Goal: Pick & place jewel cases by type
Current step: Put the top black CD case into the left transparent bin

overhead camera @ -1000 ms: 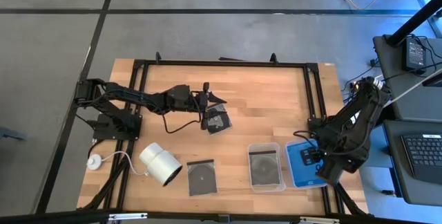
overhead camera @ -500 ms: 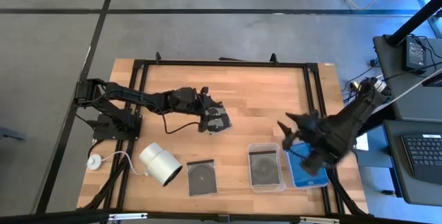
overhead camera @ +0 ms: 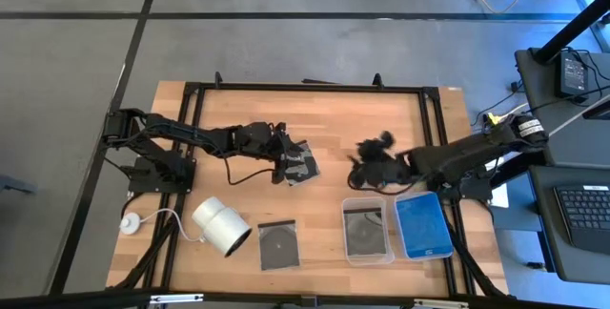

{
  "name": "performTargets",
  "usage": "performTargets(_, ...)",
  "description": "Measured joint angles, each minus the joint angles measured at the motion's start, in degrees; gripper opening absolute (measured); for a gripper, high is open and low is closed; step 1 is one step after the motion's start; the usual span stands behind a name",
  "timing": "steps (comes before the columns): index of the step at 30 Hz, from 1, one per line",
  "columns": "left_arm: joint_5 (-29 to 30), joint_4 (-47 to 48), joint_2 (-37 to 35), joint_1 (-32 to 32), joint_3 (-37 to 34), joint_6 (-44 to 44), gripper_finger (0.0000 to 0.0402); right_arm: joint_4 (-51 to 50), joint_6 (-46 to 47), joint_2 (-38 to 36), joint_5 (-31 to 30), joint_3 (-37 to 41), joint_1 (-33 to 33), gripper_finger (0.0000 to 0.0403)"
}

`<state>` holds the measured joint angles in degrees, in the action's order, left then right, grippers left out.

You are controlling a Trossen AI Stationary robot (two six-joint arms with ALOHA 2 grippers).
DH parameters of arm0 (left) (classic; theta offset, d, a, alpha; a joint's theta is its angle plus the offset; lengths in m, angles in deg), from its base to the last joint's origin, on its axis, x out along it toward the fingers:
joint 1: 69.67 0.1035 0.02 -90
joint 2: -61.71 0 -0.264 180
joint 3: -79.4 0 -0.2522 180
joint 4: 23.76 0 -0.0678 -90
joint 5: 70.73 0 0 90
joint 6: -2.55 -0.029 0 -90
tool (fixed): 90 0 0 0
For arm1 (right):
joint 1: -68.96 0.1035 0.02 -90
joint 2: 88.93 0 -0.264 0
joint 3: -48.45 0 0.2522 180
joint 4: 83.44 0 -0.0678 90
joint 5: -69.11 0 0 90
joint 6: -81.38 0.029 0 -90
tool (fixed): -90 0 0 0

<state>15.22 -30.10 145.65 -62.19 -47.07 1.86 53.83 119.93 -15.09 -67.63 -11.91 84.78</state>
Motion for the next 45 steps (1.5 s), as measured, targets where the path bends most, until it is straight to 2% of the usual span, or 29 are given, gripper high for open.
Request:
performTargets(4,0.0,1.5,0.0,0.0,0.0,0.2,0.0194,24.0,-21.9,0.0,15.7,4.8,-6.5,0.0229)
performTargets(8,1.7,6.8,0.0,0.0,0.0,1.5,0.0191,39.9,-33.1,0.0,28.8,11.2,-11.7,0.0229)
performTargets(10,5.9,10.2,0.0,0.0,0.0,1.6,0.0189,45.7,-34.4,0.0,32.6,14.5,-14.1,0.0229)
performTargets(15,21.8,14.5,0.0,0.7,0.0,1.5,0.0192,55.8,-36.3,0.0,37.8,20.0,-20.4,0.0229)
performTargets(16,23.3,14.6,0.0,1.2,0.0,1.2,0.0193,56.2,-37.5,0.0,39.3,20.2,-21.6,0.0229)
performTargets(18,22.5,14.6,0.0,2.3,0.0,1.0,0.0193,56.9,-39.1,0.1,41.9,20.2,-23.5,0.0229)
performTargets(23,14.5,15.2,0.0,5.0,0.0,0.4,0.0190,62.2,-41.8,3.4,45.2,20.1,-25.6,0.0229)
performTargets(30,13.4,25.4,0.0,6.2,0.0,-10.1,0.0193,65.1,-42.0,12.4,45.5,17.2,-25.9,0.0229)
performTargets(32,12.2,28.5,0.0,6.2,0.0,-12.5,0.0193,64.0,-41.9,15.2,47.1,15.1,-25.9,0.0229)
performTargets(37,6.3,32.8,0.0,6.2,0.0,-17.0,0.0192,58.3,-42.0,22.0,55.4,10.6,-25.8,0.0229)
performTargets(45,4.5,32.6,0.0,6.2,0.0,-18.5,0.0196,48.6,-42.2,26.9,55.7,4.9,-25.8,0.0229)
